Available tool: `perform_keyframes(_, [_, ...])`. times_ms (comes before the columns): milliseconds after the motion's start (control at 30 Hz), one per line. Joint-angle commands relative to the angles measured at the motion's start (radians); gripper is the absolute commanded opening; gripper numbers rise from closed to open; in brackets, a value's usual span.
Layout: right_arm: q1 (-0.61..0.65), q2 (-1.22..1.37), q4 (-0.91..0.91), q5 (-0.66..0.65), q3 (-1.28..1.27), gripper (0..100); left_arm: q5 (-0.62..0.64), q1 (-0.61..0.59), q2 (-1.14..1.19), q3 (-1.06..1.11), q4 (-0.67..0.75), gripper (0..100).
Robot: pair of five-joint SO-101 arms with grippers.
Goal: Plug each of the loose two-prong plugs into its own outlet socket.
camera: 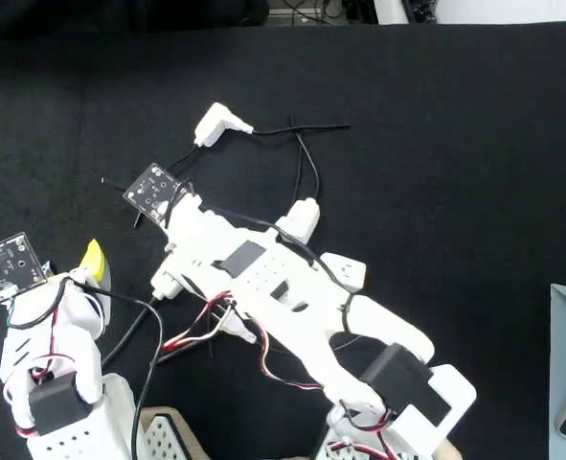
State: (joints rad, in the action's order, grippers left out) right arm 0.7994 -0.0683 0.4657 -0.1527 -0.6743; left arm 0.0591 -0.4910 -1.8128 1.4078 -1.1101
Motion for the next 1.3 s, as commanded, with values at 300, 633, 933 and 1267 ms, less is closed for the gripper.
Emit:
perform_keyframes(300, [0.008, -0.005, 0.018, 0.002, -0.031, 1.2, 0.005, -0.008, -0.006, -0.004, 0.014, 24])
perform_keyframes(633, [0.008, -0.004, 0.023, 0.002, -0.053, 1.2, 0.005, -0.010, -0.006, -0.004, 0.014, 24])
perform_keyframes(933, [0.006, 0.119, -0.025, 0.000, -0.056, 1.1, 0.003, -0.008, -0.006, -0.004, 0.012, 24])
perform_keyframes(1267, [0.014, 0.119, 0.020, -0.006, -0.048, 1.5, 0.002, -0.007, -0.005, -0.002, 0.011, 25])
